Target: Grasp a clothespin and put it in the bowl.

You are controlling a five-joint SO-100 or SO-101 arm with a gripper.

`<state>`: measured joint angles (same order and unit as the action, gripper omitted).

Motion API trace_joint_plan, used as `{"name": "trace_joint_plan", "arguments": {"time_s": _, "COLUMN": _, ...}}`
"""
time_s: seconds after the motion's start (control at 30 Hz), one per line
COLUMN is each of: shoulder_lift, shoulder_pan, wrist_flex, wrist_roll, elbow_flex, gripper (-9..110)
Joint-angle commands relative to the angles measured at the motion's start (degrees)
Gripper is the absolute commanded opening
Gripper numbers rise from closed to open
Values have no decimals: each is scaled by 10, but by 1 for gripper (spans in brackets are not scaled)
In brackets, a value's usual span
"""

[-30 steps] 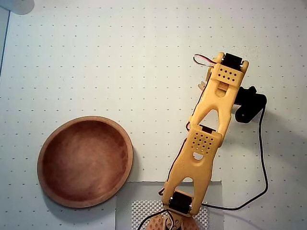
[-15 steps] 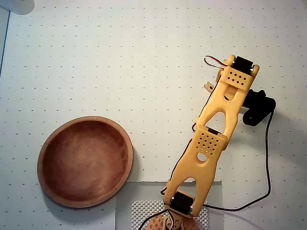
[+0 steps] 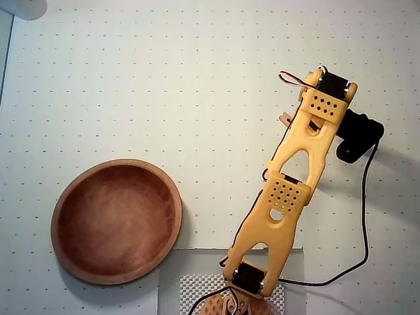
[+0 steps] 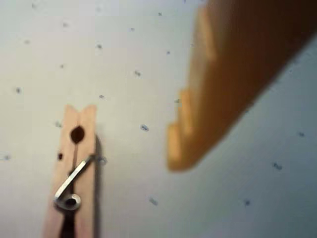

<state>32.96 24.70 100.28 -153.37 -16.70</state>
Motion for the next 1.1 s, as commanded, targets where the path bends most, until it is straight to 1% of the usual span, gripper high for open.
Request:
{"name": "trace_joint_plan", "arguments": {"time_s": 0.0, "shoulder_lift": 1, "shoulder_pan": 15, "wrist_flex": 11, "wrist_roll": -5, "elbow_flex": 32, "gripper": 44}}
{"name": "trace_joint_plan", "arguments": {"time_s": 0.33, "shoulder_lift": -47, "shoulder_pan": 23, "wrist_flex": 11, "wrist_roll": -4, "elbow_flex": 32, "gripper": 44}}
{"name": "trace_joint_plan", "arguments": {"time_s": 0.5, "shoulder_lift": -63, "shoulder_pan": 21, "wrist_flex": 11, "wrist_roll": 33, "elbow_flex": 32, "gripper": 44}}
{"name": "trace_joint_plan", "arguments": {"time_s": 0.8, "shoulder_lift": -71, "shoulder_pan": 15, "wrist_flex": 12, "wrist_roll": 44, "elbow_flex": 31, "gripper": 43}}
{"name": "trace_joint_plan", "arguments": {"time_s": 0.87, "shoulder_lift": -71, "shoulder_pan": 15, "wrist_flex": 12, "wrist_roll": 46, "elbow_flex": 31, "gripper": 42}}
{"name": "trace_joint_plan", "arguments": {"time_s": 1.07, "shoulder_lift": -71, "shoulder_pan": 16, "wrist_flex": 12, "wrist_roll": 47, "elbow_flex": 31, "gripper": 28}}
